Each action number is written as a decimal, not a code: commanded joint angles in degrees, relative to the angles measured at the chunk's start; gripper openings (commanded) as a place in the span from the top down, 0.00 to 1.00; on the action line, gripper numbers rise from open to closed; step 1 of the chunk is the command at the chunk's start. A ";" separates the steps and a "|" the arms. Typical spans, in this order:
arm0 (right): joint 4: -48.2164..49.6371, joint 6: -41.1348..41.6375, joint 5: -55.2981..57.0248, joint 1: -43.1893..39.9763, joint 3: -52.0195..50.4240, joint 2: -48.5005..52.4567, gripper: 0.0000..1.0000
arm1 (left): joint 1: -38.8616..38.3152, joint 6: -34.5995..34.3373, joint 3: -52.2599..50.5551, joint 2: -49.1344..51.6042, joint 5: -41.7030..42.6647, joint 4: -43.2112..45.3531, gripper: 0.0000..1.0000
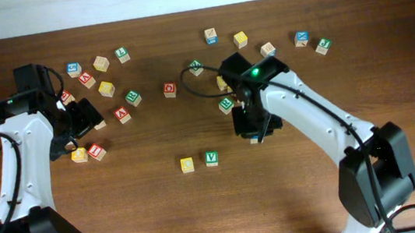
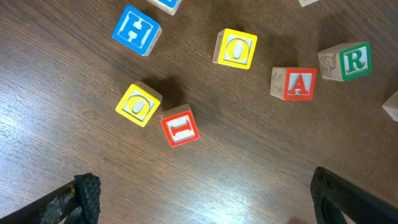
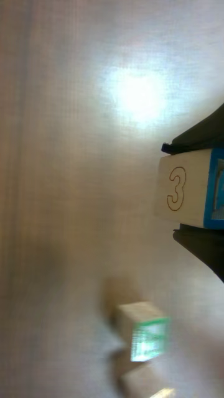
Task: Spell out CVPR
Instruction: 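Carry the P block and set it right of the V block, then move the right gripper to the green R block and grasp it, then carry the R block and set it right of the P block, then open the right gripper and lift away from the R block, then swing the left gripper from the left side toward the block row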
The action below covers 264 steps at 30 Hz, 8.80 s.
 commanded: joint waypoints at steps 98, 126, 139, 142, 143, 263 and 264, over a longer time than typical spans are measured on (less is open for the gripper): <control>37.31 -21.53 1.14 -1.14 0.59 15.19 0.76 | 0.09 0.87 0.57 -0.76 -0.24 0.09 0.01; 15.63 0.76 3.69 -1.29 -16.59 -1.62 0.76 | 0.09 0.87 0.57 -0.76 -0.24 0.07 0.01; 22.71 0.70 0.92 -2.34 -20.35 -1.51 0.72 | 0.09 0.87 0.57 -0.76 -0.24 0.07 0.01; 23.89 0.55 0.96 -2.36 -22.14 -1.51 0.69 | 0.09 0.87 0.57 -0.76 -0.24 0.07 0.01; 24.37 0.31 1.09 -2.36 -22.58 -1.51 0.69 | 0.09 0.87 0.57 -0.76 -0.24 0.07 0.01; 28.52 -2.89 -8.85 -13.55 -29.03 -7.21 0.96 | -31.58 -0.07 -19.43 7.72 8.07 8.48 1.00; 28.55 -2.67 -8.85 -13.51 -29.03 -7.17 0.96 | -31.58 -0.07 -19.43 7.72 9.18 8.57 1.00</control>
